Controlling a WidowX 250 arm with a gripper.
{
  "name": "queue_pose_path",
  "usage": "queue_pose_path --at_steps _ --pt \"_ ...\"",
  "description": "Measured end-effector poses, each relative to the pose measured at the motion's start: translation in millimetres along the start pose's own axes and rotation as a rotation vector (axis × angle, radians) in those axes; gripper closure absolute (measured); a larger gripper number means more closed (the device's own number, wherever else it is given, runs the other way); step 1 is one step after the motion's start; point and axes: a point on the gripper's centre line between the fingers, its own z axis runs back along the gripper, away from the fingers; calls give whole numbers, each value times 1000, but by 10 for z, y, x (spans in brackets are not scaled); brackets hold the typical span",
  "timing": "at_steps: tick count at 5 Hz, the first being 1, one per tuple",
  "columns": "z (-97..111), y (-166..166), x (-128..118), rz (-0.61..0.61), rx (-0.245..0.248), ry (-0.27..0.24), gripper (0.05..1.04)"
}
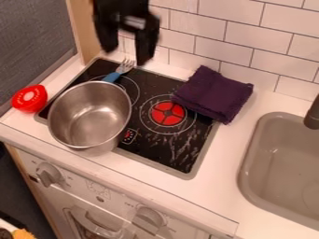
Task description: Move the silver pot to the lower side of the right burner
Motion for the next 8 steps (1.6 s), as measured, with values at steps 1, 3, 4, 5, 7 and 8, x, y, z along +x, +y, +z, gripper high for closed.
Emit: queue_pose_path --at_steps 1,3,4,5,7,8 --pt "-317 -103 -469 -66 68 36 83" --pt "-651 -49 -784 -49 94 32 83" --pt "-723 -8 -761 -21 21 22 83" --pt "-757 32 -694 -10 -23 13 134" --pt "-755 44 -601 -33 -33 8 733" --pt "-824 -27 -558 -59 -26 9 933"
